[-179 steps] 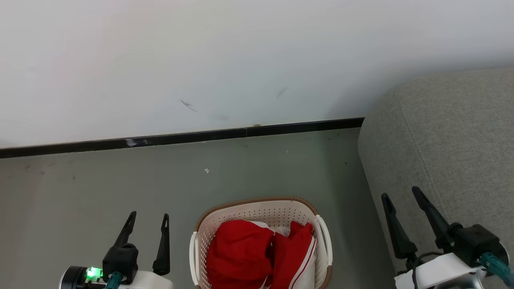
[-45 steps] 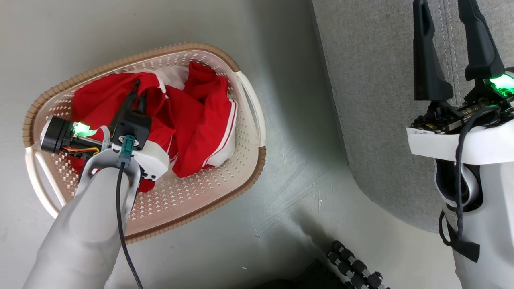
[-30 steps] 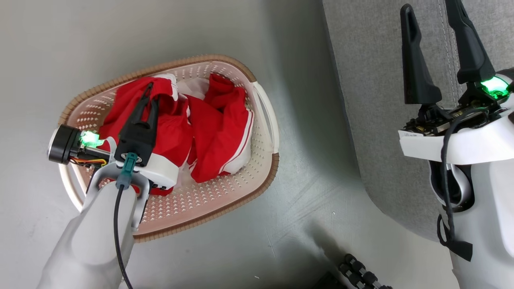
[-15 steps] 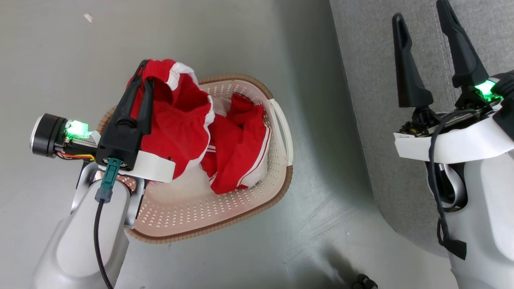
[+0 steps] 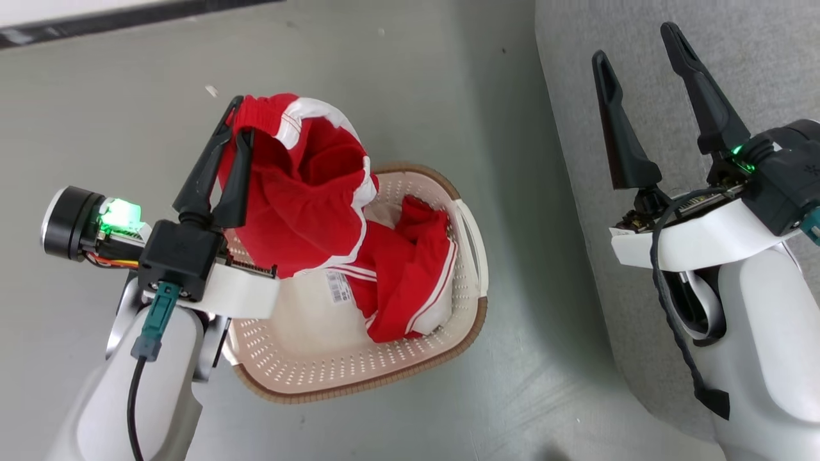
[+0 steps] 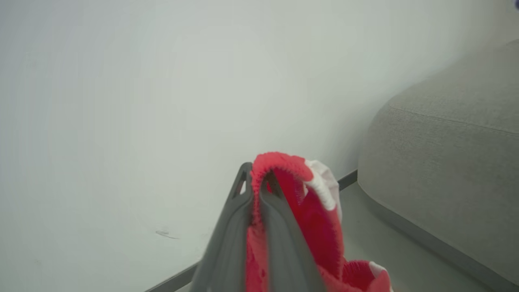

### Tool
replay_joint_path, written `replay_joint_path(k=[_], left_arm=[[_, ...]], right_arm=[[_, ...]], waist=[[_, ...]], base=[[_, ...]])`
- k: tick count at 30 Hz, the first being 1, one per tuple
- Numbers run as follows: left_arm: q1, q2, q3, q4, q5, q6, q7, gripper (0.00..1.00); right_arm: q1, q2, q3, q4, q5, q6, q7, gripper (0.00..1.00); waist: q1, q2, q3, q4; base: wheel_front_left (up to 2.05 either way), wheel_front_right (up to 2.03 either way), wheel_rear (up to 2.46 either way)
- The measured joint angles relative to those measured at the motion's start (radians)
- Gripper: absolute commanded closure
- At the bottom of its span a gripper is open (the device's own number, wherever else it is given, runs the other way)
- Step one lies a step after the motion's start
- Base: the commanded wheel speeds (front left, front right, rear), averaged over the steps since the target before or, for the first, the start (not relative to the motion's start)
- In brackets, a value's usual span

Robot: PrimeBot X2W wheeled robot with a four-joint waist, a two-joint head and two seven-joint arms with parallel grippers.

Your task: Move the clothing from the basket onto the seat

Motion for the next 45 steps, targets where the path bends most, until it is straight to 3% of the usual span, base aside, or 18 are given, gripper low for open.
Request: replay_joint_path(k=[14,31,45], left_arm=[[0.081,0.035,0.011,-0.088,-0.014,-0.026,0.0,1.0],[0.104,0.076,-0.059,-0.133,-0.019,-0.124,0.011,1.0],[0.099,0.061,-0.151,-0.21,-0.03,-0.199,0.083,1.0]], right_arm=[[0.095,-0.055,0.064,0.059,-0.005,0.0,0.0,0.0],[0.23,-0.115,0.203,0.14,0.022,0.0,0.0,0.0],[0.261,-0.196,0.475,0.215,0.064,0.0,0.0,0.0]], waist=[[-0.0001,0.0,-0.166,0.068],[-0.0001,0.0,-0.367,0.138],[-0.0001,0.0,-0.499,0.179]], base=[[0.0,0.0,0.0],[0.0,0.0,0.0],[0.0,0.0,0.0]])
